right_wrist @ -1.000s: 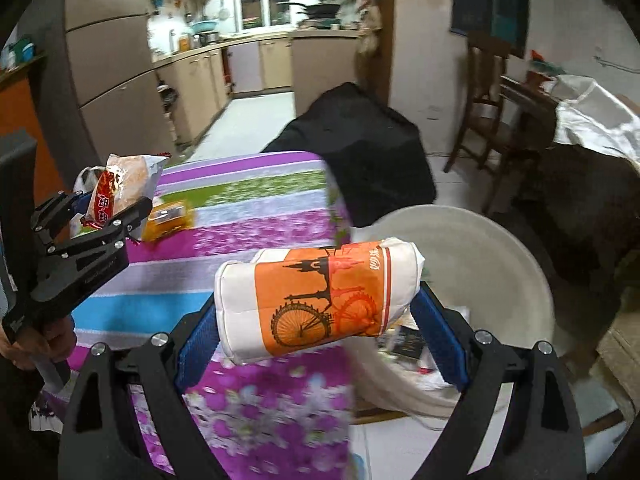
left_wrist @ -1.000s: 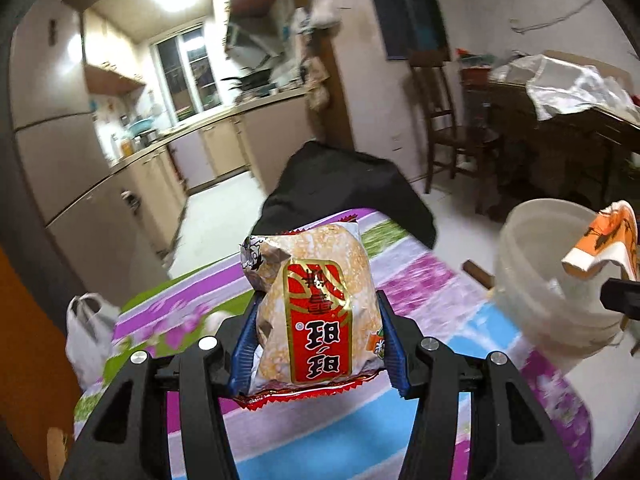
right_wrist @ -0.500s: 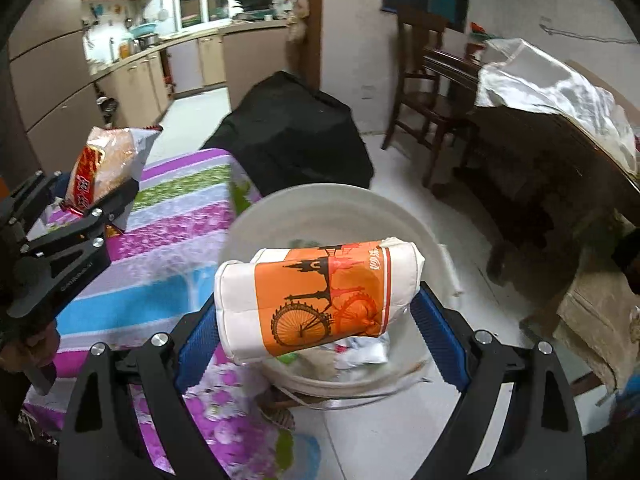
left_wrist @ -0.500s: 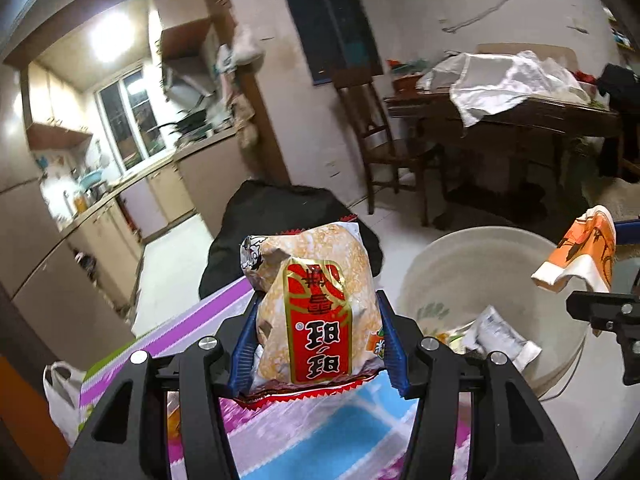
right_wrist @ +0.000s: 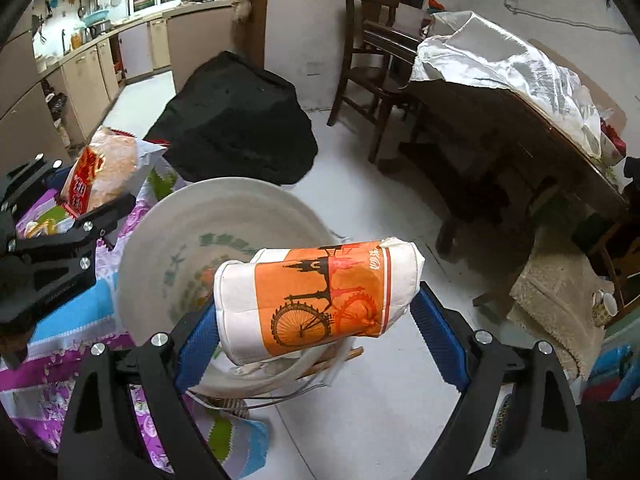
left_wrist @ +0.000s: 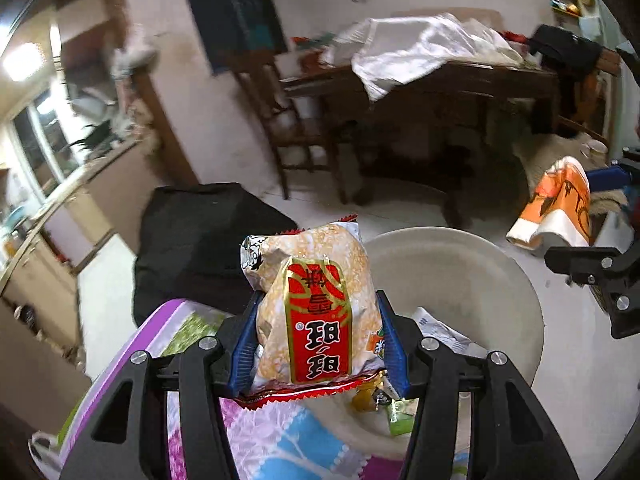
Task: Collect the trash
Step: 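Lift the snack bag and orange cup and carry them over the white bucket, then open both tools to drop the snack bag and cup into the bucket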
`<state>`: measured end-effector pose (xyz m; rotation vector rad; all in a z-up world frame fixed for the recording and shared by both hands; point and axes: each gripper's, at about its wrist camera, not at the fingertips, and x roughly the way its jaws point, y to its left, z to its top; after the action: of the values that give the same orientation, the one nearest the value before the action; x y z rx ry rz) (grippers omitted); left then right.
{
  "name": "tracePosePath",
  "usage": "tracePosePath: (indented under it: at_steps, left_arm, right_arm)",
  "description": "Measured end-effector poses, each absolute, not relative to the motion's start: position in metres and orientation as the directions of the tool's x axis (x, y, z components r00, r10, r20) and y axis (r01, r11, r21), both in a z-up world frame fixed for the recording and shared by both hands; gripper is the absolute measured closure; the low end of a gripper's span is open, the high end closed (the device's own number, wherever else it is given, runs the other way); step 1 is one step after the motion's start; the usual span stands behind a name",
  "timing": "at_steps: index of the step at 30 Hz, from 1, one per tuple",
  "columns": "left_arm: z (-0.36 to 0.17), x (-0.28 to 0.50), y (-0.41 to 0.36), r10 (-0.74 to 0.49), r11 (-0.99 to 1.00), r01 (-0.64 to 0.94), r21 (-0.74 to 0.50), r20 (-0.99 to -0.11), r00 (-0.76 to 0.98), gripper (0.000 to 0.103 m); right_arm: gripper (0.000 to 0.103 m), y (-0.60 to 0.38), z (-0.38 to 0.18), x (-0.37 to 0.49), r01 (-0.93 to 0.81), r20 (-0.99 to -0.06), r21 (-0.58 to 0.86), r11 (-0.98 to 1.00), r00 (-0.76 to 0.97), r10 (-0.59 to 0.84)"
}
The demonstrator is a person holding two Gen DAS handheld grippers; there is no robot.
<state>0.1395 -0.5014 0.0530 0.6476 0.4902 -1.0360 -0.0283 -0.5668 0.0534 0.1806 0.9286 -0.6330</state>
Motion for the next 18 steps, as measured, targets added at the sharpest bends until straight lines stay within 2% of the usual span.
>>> tracePosePath:
  at_steps: [6, 9, 18]
  left_arm:
    - [0.055, 0.151, -0.516, -0.642, 0.235, 0.945, 0.229, -0.693, 0.328, 0.048]
    - [0.046, 0.159, -0.521, -0.641, 0.214, 0.962, 0.167, -0.719, 0.268, 0.048]
    - [-0.006, 0.177, -0.529, -0.549, 0.251, 0.953, 0.172, -0.785, 0.286, 0.048]
  right_arm:
    - [0.017, -0.58, 0.05, -0.015, 0.555, -0.822, -0.134, 0.821, 0.401, -0.405]
    - [0.017, -0.581, 0.045, -0.007, 0.536, -0.837, -0.15, 0.831, 0.379, -0.395]
    - [0.017, -0.574, 0.024, 0.008, 0.478, -0.865, -0.194, 0.857, 0.328, -0.379]
